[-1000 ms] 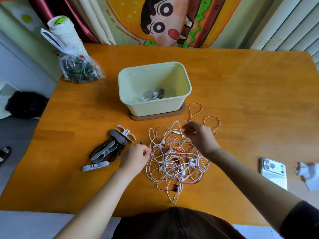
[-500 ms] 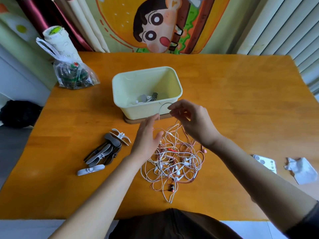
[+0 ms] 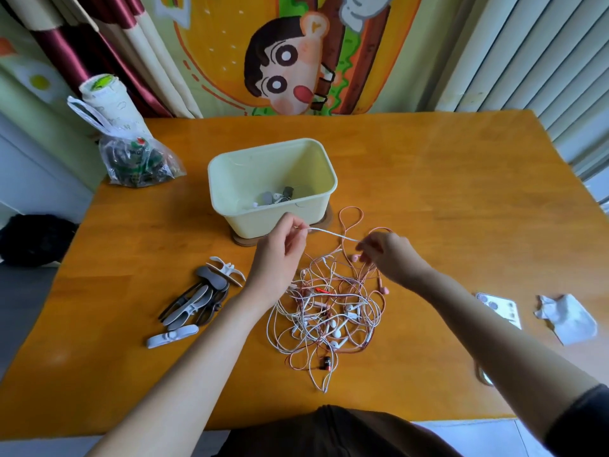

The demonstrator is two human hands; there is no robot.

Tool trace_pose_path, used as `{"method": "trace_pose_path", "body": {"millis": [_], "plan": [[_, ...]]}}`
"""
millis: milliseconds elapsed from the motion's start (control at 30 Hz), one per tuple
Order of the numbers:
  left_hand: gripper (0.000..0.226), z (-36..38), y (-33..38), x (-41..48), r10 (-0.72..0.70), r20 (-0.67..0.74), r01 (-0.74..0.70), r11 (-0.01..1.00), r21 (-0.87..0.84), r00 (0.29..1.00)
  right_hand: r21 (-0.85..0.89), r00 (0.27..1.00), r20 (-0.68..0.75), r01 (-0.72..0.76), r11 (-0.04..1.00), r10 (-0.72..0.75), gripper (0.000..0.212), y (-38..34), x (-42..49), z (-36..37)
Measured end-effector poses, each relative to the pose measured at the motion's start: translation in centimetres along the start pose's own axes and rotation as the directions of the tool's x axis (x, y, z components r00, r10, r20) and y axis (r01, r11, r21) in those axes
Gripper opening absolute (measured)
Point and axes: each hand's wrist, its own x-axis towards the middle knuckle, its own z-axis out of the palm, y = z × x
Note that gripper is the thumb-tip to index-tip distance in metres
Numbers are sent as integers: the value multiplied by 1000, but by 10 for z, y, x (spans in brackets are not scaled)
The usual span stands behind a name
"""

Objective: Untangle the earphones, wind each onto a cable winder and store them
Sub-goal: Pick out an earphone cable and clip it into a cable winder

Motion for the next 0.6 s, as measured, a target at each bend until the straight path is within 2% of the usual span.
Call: {"method": "trace_pose_path", "body": {"millis": [100,200,267,333,400,467,533,600], "plan": [[7,-8,8,4,40,-58,-40,999,-1,998,-15,998,64,-28,999,29,22,10,-3,12],[8,-18,5,8,36,-144,-33,999,23,989,114,993,91,-80,990,69,25,13,-1,10],[9,-24,1,9,14,-163,-3,998,64,987,294,997,7,-72,953,73,29,8,3,-3],[8,-29,-1,11,-44,-132,63,989,137,990,417,984,-167,16,909,59,29,-5,8,-23],[8,-29,-1,13,-126,-68,139,964,229,990,358,934,-357,145,922,-8,25,-29,9,-49],[9,-25,5,14,-184,-20,183,951,248,983,241,874,-469,263,934,-125,21,-60,4,-72],[10,-19,15,15,-173,-3,170,968,186,985,180,826,-515,365,914,-229,19,-87,-3,-87],[13,-13,30,15,-133,21,131,989,73,991,144,812,-507,410,901,-288,18,-103,-9,-90]]}}
